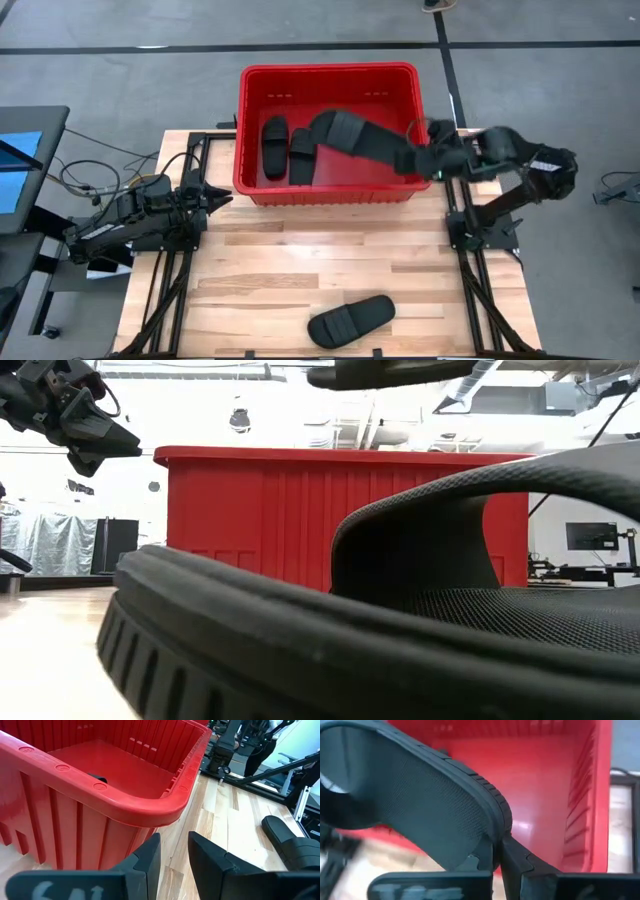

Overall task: Pick and place slides into bin
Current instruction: Put the top black slipper into the red bin

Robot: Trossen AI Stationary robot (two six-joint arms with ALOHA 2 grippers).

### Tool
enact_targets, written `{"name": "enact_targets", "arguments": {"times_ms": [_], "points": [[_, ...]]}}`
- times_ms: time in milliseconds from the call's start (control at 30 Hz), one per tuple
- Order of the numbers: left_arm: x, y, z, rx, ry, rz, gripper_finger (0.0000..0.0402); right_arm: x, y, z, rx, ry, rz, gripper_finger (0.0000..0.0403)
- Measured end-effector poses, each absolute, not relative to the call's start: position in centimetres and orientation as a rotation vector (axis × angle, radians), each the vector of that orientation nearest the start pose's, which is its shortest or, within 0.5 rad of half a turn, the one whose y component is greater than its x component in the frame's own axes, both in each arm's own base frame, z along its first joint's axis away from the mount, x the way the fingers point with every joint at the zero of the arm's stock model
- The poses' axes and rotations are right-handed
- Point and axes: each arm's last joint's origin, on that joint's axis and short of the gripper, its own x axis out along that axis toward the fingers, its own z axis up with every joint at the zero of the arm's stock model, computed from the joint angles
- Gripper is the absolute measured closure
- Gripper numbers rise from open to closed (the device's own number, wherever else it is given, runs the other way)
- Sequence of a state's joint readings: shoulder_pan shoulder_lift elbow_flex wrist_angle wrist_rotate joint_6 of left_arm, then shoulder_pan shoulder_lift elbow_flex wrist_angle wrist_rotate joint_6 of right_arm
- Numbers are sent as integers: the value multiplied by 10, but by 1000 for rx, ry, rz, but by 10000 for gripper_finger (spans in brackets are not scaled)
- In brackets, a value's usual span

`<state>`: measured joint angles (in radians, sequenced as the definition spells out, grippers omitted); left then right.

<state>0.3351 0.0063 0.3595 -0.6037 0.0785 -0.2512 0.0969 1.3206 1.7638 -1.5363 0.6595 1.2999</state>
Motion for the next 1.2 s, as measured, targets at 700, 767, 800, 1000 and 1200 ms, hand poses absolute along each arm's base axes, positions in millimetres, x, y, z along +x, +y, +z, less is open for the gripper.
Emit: {"name": "enact_targets", "arguments": {"times_ms": [700, 767, 800, 1000, 1200], "points": [[56, 17, 222, -300, 213, 285, 313, 186, -113, 408, 1301, 677, -1098, 402], [56, 17, 222, -300, 213, 285, 313, 188, -116, 393, 1350, 723, -1116, 402], [56, 17, 222, -300, 213, 285, 313, 188, -117, 386, 1371, 745, -1134, 402], [56, 17, 222, -300, 212, 287, 313, 187, -127, 363, 1453, 754, -1202, 402], [56, 17, 222, -300, 212, 289, 313, 190, -141, 354, 1508, 633, -1209, 402]]}}
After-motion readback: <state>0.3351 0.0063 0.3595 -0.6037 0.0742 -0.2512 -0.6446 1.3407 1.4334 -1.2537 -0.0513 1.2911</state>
